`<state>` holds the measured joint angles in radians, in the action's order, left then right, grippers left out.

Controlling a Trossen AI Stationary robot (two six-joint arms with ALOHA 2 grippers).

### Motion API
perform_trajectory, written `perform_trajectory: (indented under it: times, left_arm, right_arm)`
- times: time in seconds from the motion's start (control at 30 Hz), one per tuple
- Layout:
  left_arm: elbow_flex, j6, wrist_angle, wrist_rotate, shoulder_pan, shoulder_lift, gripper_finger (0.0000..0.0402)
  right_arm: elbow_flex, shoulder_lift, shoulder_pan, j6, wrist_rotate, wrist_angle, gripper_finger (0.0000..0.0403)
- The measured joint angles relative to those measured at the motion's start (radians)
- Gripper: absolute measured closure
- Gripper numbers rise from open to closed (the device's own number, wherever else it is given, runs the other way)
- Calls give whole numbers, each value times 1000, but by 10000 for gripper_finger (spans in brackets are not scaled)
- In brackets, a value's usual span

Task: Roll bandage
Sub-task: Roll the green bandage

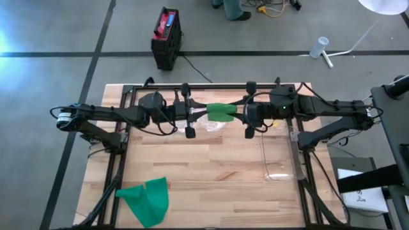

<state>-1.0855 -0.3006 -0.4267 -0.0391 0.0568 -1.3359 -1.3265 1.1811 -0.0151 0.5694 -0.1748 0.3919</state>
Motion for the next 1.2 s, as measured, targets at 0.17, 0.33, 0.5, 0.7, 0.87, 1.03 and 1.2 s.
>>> perform_trajectory:
  times: [0.17, 0.33, 0.5, 0.7, 0.87, 1.03, 1.2]
  left_arm:
    - [0, 115, -20, -5, -1, 18, 376]
    - [1, 232, -10, -5, 0, 19, 372]
    - [1, 316, -22, 53, -1, 15, 373]
    - [1, 355, -34, 110, -11, 8, 369]
    - [2, 370, -26, 117, -20, -3, 369]
    - [17, 370, -43, 136, -24, -1, 371]
    - [17, 368, -55, 155, -29, 1, 368]
  right_arm:
    - [-5, -2, 0, 5, -1, 99, 208]
    - [-4, -1, 0, -22, -8, 102, 196]
    - [6, 5, 2, -67, -9, 10, 218]
    - [16, 32, 8, -14, -49, -57, 285]
    - [17, 51, 7, 68, -62, -97, 389]
    - [17, 51, 8, 140, -246, -84, 399]
    - [22, 51, 31, 109, -353, 13, 402]
